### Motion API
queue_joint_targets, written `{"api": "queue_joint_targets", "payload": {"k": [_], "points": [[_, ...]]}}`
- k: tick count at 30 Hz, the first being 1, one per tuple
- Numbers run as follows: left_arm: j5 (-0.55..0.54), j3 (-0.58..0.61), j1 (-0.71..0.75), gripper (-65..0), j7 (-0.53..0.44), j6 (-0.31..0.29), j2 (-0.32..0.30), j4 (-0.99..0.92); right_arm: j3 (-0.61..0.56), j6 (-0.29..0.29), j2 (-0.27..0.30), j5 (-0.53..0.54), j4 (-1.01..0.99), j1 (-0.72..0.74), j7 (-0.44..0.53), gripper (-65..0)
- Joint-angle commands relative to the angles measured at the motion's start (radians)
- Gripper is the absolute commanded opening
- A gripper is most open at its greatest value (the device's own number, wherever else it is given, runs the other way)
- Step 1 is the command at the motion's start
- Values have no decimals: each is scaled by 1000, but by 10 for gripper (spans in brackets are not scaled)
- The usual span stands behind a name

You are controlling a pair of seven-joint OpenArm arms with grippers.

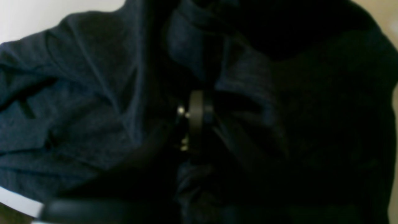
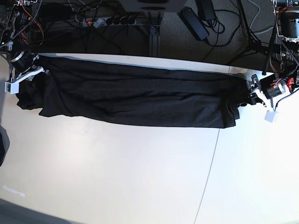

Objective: Fold the T-shirt properly
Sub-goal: 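Hold both ends of the shirt strip and tighten the grasps, then release the left gripper from the strip end and lift it away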

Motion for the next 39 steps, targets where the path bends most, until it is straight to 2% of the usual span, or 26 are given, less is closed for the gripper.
{"api": "queue_joint_targets", "payload": {"k": [1, 5, 6, 7, 10, 12, 16, 20, 27, 32, 39], "points": [[-13, -5, -13, -248, -5, -14, -11, 11, 6, 54, 19, 15, 13, 2, 3, -650], [-12, -5, -14, -253, -14, -14, -3, 11, 6, 54, 19, 16, 13, 2, -3, -650], [-12, -5, -14, -282, -22, -14, -3, 11, 6, 54, 19, 15, 13, 2, -3, -650], [-11, -5, -14, -336, -22, -14, -3, 11, 6, 54, 19, 16, 13, 2, -3, -650], [11, -5, -14, -557, -41, -14, -3, 11, 6, 53, 19, 33, 14, 2, -9, -650], [31, -5, -14, -644, -71, -14, -3, 11, 6, 54, 19, 56, 17, 2, -11, -650], [74, -5, -27, -650, -107, -14, -3, 11, 8, 53, 19, 75, 39, 2, -17, -650], [194, -5, -73, -650, -167, -14, -3, 11, 29, 53, 19, 76, 87, 2, -19, -650], [391, 50, -232, -650, -227, -14, -3, 10, 182, 53, 19, 166, 149, 2, -45, -650], [535, 140, -330, -650, -292, -14, -5, 10, 267, 53, 22, 203, 163, 1, -113, -650], [620, 186, -449, -650, -322, -14, -17, 3, 290, 53, 35, 210, 163, -3, -122, -650]]}}
